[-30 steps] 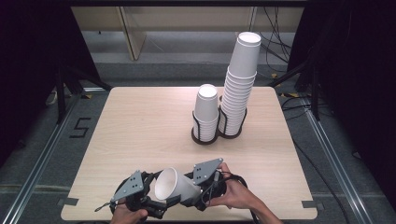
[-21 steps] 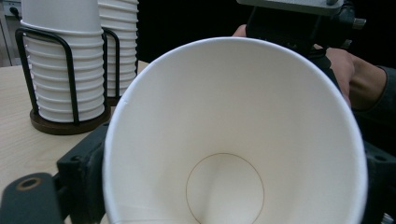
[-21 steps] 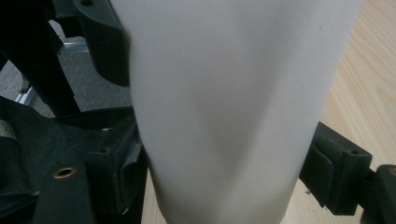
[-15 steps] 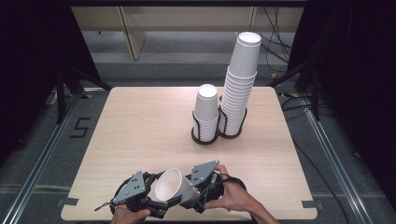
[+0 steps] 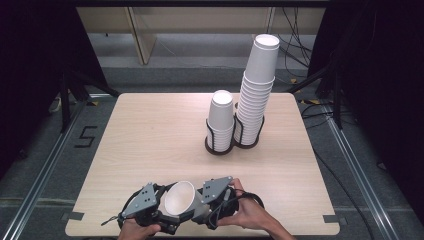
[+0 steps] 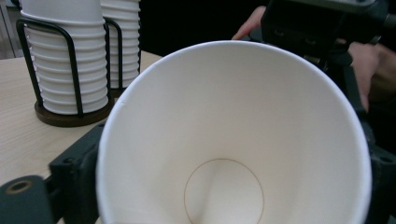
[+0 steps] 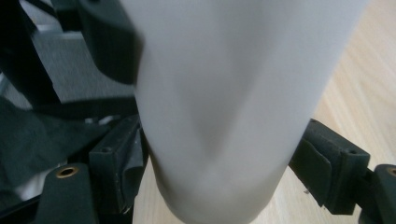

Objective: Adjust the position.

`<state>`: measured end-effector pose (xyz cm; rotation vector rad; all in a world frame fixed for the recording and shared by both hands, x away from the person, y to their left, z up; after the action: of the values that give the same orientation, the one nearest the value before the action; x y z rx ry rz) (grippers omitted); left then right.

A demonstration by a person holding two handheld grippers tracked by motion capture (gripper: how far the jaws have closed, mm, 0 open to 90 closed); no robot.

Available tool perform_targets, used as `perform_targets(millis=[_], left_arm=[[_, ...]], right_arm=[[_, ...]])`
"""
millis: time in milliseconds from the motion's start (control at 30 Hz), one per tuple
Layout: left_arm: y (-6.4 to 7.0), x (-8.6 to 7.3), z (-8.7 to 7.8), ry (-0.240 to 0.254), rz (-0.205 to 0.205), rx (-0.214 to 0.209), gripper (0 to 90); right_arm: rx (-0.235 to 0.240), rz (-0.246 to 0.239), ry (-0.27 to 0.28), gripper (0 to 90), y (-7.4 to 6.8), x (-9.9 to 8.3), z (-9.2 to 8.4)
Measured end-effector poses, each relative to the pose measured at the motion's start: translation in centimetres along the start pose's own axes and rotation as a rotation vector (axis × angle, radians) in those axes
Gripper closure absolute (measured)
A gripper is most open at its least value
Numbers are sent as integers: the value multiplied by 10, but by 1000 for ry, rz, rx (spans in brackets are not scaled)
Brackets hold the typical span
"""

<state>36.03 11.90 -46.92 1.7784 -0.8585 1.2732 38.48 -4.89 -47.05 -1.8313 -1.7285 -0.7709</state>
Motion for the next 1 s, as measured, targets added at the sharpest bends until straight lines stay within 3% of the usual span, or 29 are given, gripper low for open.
perform_targets(millis=[33, 67, 100, 133, 200, 467, 767, 833, 1000], left_arm=[[-1, 1, 0, 14, -17, 1, 49], [-1, 1, -1, 20, -20, 7, 40], [-2, 0, -2, 23, -17, 12, 40], [-1, -1, 0, 27, -17, 12, 44], [-1, -1, 0, 28, -16, 10, 69], [0, 0, -1, 40, -16, 14, 112], [-4, -1, -3, 55, -45, 14, 148], [-4, 1, -4, 62, -37, 24, 158], [-11, 6, -13, 70, -11, 87, 160]], right_arm=[[2, 8, 28, 240, 1, 1, -1], [28, 43, 96, 241, 2, 3, -3], [28, 43, 96, 241, 2, 3, -3], [41, 65, 153, 241, 4, 4, -4], [42, 78, 162, 240, 5, 4, -3], [43, 93, 147, 234, 3, 3, 6], [41, 114, 157, 228, 4, 2, 10], [57, 129, 154, 227, 5, 1, 11], [10, 152, 128, 176, 10, -7, 8]])
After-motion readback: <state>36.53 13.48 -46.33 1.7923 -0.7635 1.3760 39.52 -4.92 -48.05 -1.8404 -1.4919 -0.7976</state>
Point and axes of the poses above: each handheld gripper's, and its own axes: z roughly forward along the jaws, x roughly out of its top, y roughly to its right, the point moved 4 cm from there along z, roughly forward along the jaws, and after that the axes turned 4 degrees about -y, right-handed, at the moved point
